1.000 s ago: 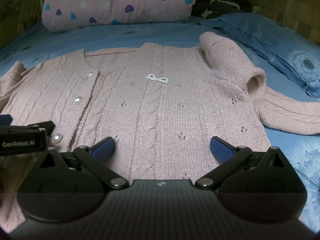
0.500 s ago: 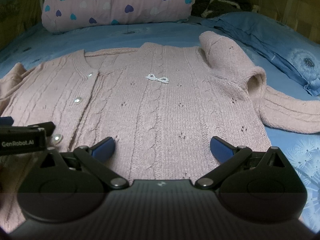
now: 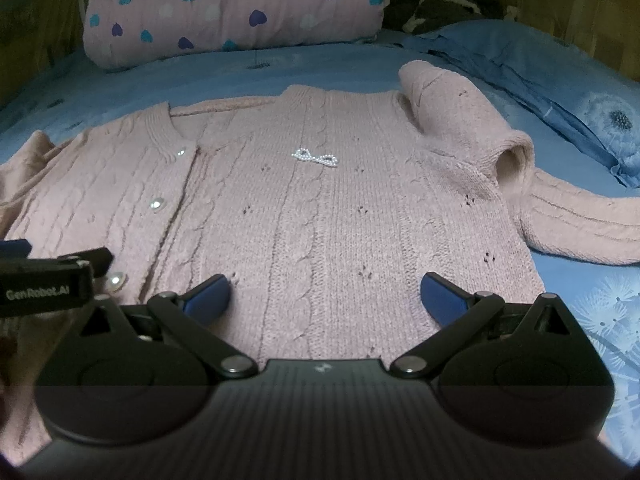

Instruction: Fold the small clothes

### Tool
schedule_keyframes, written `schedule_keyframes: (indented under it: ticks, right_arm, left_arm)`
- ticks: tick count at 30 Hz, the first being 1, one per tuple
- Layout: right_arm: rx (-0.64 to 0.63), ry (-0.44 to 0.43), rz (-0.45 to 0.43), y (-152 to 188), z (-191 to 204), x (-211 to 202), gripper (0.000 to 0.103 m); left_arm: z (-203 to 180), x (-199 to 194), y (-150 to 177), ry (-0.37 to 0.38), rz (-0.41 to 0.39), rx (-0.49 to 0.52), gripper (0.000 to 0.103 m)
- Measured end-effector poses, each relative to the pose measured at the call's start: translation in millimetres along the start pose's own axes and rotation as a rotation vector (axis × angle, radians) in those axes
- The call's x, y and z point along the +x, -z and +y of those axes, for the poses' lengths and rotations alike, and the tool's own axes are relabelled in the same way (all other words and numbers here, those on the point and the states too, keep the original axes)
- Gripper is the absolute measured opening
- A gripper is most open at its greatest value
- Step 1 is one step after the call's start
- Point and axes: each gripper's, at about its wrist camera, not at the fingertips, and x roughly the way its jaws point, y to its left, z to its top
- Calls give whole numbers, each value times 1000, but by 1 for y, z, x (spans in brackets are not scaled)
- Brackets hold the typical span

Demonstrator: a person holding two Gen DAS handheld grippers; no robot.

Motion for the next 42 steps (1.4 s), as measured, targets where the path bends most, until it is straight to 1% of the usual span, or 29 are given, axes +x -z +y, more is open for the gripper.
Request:
schedule_keyframes:
  ticks: [4,8,11,15,18,21,24,27,29,33,38,42]
  right_arm:
    - [1,-17,3,-2,-2,-2,103]
    - [-4,-74,17,-5,-8,-2,103]
    - [-4,-100,23,-7,-12,-1,103]
    - [-8,-136,23,-9,-16,-7,103]
    - [-4,-171,25,-9,-19,-10,103]
    - [15,-182,32,-11,-24,-12,103]
    - [39,-194,39,-13,-31,-19,103]
    - [42,-204,15,-17,-40,-31,103]
    - [53,-196,-12,-22,-48,-37,103]
    - [99,-159,-57,-30,-71,-47,103]
    - [158,-37,-76,-37,-107,-51,103]
    - [182,29,-101,-42,-133,-55,103]
  left_arm:
    - [2,0,0,11,0,-12,103]
    - [2,-1,-2,12,4,-11,103]
    - [3,-3,-6,10,25,-15,103]
    - [7,-11,-9,21,60,-62,103]
    - [9,-19,-10,7,86,-111,103]
    - [10,-29,-12,9,118,-151,103]
    - [13,-46,-10,58,151,-202,103]
    - [12,-57,-7,78,171,-221,103]
    - [9,-63,-7,70,185,-216,103]
    - [0,-74,-8,47,169,-184,103]
    - [-8,-85,-11,56,157,-160,103]
    - [-11,-89,-14,60,143,-150,103]
